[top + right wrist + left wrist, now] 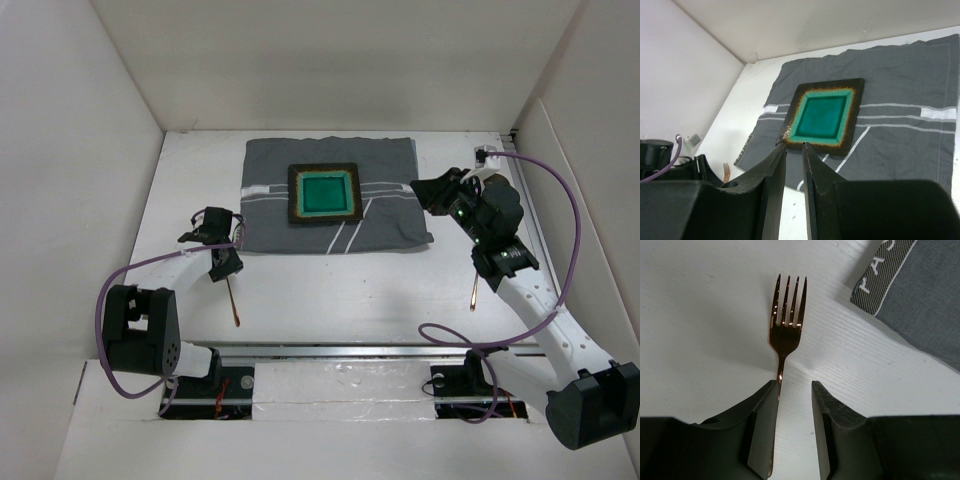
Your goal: Set the dinner table for one person
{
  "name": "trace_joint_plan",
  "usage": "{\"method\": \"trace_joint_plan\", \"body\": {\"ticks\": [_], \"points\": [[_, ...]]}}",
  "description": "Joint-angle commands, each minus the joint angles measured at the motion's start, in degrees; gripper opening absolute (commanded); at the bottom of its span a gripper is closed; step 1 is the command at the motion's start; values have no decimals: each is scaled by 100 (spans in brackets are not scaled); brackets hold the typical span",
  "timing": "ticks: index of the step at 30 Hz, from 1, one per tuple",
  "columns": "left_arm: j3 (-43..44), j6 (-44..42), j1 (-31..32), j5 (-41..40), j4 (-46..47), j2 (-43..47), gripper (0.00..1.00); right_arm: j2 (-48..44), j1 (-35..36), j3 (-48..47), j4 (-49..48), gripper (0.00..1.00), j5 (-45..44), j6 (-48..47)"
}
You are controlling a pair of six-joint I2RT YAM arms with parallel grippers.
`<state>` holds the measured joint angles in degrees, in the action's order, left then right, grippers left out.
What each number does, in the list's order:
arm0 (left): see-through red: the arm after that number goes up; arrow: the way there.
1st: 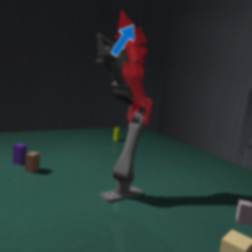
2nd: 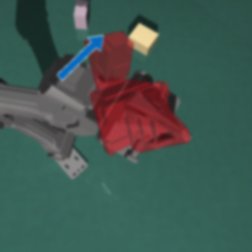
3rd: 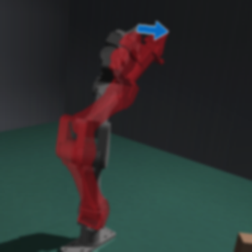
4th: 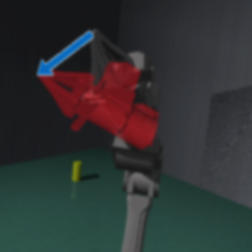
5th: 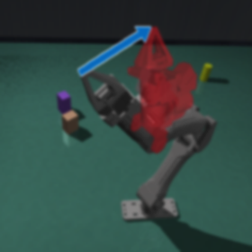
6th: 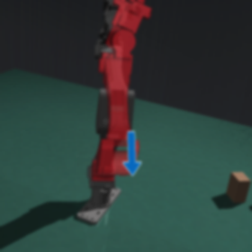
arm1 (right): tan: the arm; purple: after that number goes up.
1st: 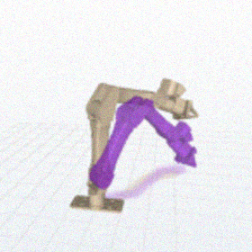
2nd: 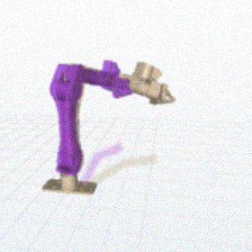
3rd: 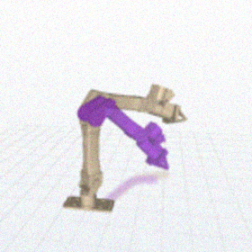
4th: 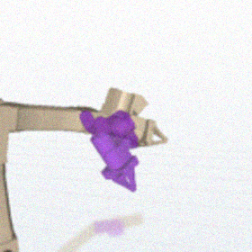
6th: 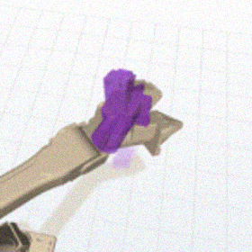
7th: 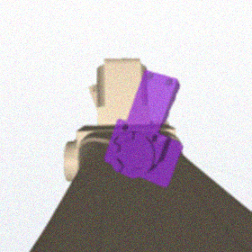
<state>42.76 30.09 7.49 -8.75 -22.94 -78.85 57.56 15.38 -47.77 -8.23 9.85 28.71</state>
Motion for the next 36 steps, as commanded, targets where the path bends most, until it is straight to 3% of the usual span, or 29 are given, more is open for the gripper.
{"method": "trace_joint_plan", "body": {"ticks": [1,15,21,30,34,36], "points": [[30,50,-28,-223,-123,-33,30,-61,-148,66,-267,26,149,3],[30,33,-28,-276,-132,-561,25,-34,-492,154,-364,26,579,117],[48,-20,-28,-197,-88,-571,1,-52,-843,215,-434,26,826,214],[65,-135,-28,23,-18,105,0,-61,-984,268,-504,26,896,249],[800,-380,271,-57,104,1271,0,88,-984,277,-635,26,1159,258],[969,-442,271,154,192,1302,0,150,-984,268,-645,26,1177,267]]}}
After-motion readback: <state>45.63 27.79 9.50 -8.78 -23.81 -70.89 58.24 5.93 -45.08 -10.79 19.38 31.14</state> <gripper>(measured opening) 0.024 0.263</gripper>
